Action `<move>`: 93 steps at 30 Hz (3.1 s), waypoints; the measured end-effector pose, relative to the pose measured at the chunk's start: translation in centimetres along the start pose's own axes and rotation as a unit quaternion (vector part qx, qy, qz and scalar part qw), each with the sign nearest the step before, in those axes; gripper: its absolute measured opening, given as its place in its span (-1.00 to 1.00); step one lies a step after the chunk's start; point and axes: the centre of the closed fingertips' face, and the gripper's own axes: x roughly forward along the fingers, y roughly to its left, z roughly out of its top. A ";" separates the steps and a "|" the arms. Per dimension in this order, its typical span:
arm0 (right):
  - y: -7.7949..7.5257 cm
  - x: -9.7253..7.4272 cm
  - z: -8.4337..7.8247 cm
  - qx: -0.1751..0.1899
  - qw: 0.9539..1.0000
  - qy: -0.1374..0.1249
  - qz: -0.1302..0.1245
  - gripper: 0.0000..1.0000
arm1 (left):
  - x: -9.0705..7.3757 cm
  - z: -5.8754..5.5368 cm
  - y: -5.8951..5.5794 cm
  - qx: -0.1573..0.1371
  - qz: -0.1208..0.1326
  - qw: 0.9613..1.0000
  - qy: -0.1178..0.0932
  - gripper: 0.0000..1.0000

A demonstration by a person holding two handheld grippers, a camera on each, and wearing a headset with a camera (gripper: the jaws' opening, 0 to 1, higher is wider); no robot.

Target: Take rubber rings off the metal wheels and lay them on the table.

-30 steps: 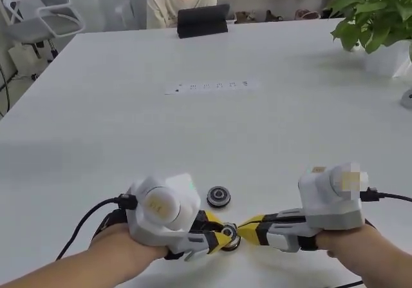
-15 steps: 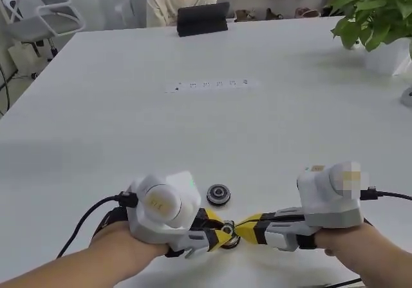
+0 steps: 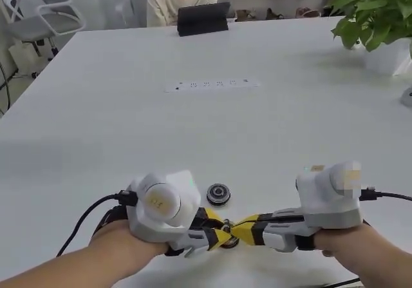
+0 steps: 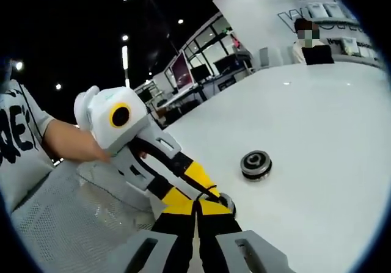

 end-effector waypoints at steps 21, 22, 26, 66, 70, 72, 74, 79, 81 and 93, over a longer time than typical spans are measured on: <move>-3.2 -0.9 -1.0 -0.039 0.996 0.026 -0.081 -1.00 | 0.0 0.2 0.0 0.021 -0.001 1.000 -0.003 -0.85; -3.2 -0.9 -1.0 -0.039 0.996 0.026 -0.081 -1.00 | 0.0 0.2 0.0 0.023 -0.001 1.000 -0.002 -0.84; -3.4 -1.0 -0.9 -0.036 0.996 0.022 -0.083 -1.00 | -0.2 0.2 -0.1 0.026 -0.004 1.000 0.000 -0.82; -3.0 -0.5 2.1 -0.042 0.997 0.012 -0.056 -1.00 | -6.7 1.5 0.9 0.011 0.013 0.999 -0.038 -0.20; -2.9 -0.2 2.5 -0.045 0.998 0.015 -0.052 -1.00 | -7.3 1.0 1.1 0.003 0.018 0.999 -0.038 -0.13; -2.9 0.0 2.6 -0.045 0.998 0.017 -0.051 -1.00 | -7.6 0.8 1.2 -0.002 0.020 0.999 -0.037 -0.09; -2.9 0.3 2.6 -0.048 0.997 0.022 -0.048 -1.00 | -7.8 0.7 1.2 -0.005 0.022 0.999 -0.037 -0.06; -2.8 0.9 2.6 -0.056 0.997 0.037 -0.042 -1.00 | -8.3 0.3 1.5 -0.012 0.027 0.999 -0.037 0.00; -2.8 1.1 2.6 -0.058 0.997 0.041 -0.042 -1.00 | -8.5 0.2 1.6 -0.015 0.029 0.999 -0.036 0.03; -3.4 2.8 2.4 -0.069 0.994 0.072 -0.043 -1.00 | -9.1 -0.4 2.2 -0.030 0.041 0.998 -0.037 0.10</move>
